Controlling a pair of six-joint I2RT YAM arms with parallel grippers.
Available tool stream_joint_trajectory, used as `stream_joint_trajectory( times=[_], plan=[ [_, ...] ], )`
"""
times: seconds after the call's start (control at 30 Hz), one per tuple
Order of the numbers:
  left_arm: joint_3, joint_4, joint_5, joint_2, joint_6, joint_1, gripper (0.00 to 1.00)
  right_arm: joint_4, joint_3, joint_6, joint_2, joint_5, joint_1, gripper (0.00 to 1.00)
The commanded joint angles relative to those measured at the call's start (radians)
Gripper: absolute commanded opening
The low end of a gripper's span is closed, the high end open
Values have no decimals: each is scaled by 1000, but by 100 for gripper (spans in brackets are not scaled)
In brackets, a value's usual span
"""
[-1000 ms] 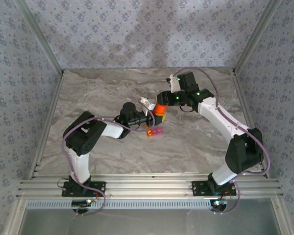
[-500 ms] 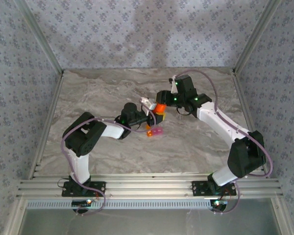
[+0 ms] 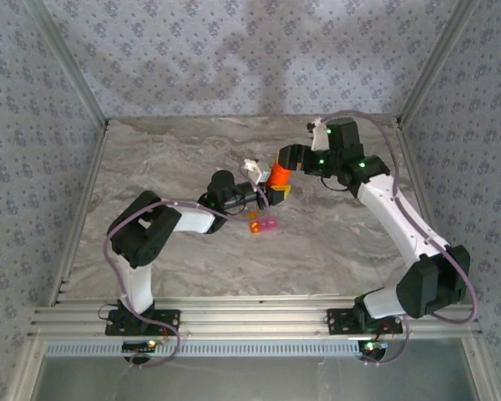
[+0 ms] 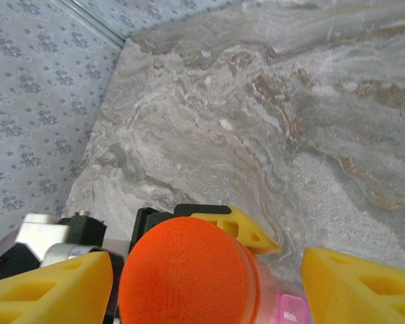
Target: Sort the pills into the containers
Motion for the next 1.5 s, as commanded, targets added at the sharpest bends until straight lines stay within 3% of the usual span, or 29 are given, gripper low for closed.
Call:
stream_joint_trajectory(
  times=[0.0,0.47,0.77,1.0,1.47],
  plan=[
    [22,-16,87,-47,2,29,0,-31,41,-123,-33,-65,-36,75],
    [5,-205,353,-143,24,169,0,-211,274,-464,127,-310,-63,74],
    [31,-254,422,-138,25,196,0,-448,468,-660,279,-309,10,76],
    [37,-254,430,-128,20,196,0,-504,514,-698,362,-268,40,76],
    [59,-247,437,-102,5,186,0,-500,535,-688,384,-276,55,68]
  ],
)
